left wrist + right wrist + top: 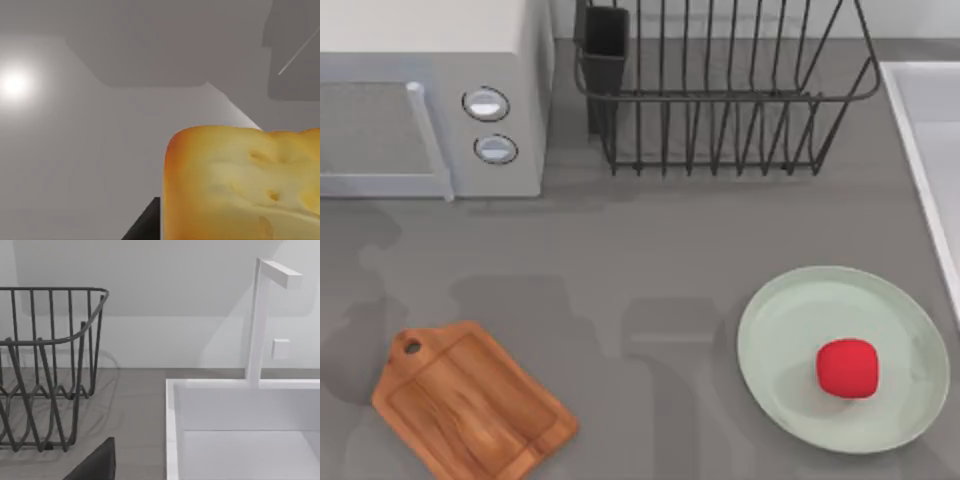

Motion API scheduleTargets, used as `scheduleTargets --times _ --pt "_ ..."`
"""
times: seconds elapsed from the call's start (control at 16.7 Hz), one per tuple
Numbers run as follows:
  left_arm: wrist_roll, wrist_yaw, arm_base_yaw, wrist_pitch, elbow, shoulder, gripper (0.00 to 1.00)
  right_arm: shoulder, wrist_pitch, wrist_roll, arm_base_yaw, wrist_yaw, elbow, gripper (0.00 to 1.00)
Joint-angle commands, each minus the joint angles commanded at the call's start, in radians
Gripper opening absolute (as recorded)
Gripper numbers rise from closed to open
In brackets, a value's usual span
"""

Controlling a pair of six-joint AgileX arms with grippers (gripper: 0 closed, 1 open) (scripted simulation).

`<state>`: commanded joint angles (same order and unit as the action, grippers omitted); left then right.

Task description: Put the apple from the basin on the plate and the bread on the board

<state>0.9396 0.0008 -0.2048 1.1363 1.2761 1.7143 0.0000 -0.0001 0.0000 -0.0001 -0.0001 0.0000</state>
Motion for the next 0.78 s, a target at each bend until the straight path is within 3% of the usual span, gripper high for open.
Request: scheduleTargets --times 0.3,0.78 --pt "-0.257 -0.001 0.12 -0.015 -0.04 -0.013 0.0 0.0 0.0 0.0 0.0 0.0 0.0 1.0" --pt "-0.995 0.0 0.451 -0.07 -0.179 -0.08 0.0 0.0 0.0 0.0 0.0 0.0 0.0 1.0"
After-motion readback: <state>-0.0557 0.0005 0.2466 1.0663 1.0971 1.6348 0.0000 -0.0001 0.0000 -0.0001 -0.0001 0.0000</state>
